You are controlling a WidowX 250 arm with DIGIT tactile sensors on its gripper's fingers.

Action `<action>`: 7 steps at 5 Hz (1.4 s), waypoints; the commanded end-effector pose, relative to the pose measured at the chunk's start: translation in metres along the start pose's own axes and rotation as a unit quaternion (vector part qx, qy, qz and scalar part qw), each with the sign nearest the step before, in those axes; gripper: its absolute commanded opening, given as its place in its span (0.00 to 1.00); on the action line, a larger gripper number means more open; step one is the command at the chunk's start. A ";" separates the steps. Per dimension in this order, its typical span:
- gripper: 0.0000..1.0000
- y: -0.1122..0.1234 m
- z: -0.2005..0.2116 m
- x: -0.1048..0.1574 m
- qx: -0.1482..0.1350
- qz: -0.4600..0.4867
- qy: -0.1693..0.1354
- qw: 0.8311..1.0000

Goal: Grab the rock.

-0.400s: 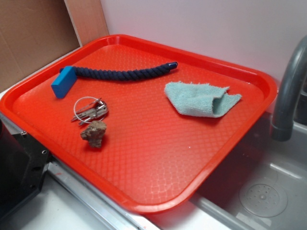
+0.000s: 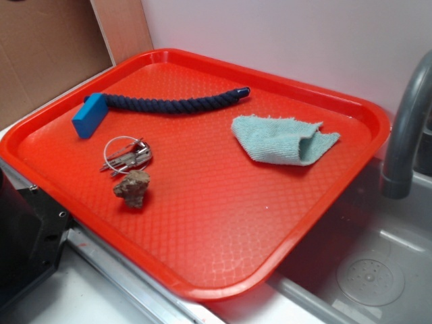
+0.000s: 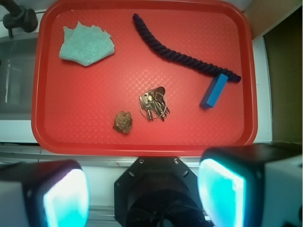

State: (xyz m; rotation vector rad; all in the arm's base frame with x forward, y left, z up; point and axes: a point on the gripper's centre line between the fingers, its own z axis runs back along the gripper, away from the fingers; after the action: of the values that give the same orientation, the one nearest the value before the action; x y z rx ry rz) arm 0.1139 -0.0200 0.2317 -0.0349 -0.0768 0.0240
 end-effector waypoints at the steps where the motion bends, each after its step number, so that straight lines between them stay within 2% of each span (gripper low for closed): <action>1: 1.00 0.003 -0.024 0.007 -0.015 0.242 -0.054 0.969; 2: 1.00 0.000 -0.046 0.008 -0.009 0.360 -0.082 0.929; 3: 1.00 -0.004 -0.069 0.011 -0.012 0.410 -0.085 0.908; 5: 1.00 -0.013 -0.119 0.018 0.001 0.402 -0.072 0.913; 7: 1.00 -0.019 -0.169 0.014 0.032 0.400 -0.070 0.913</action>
State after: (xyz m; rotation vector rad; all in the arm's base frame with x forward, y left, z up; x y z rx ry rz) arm 0.1383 -0.0436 0.0599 0.0254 -0.1867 0.8433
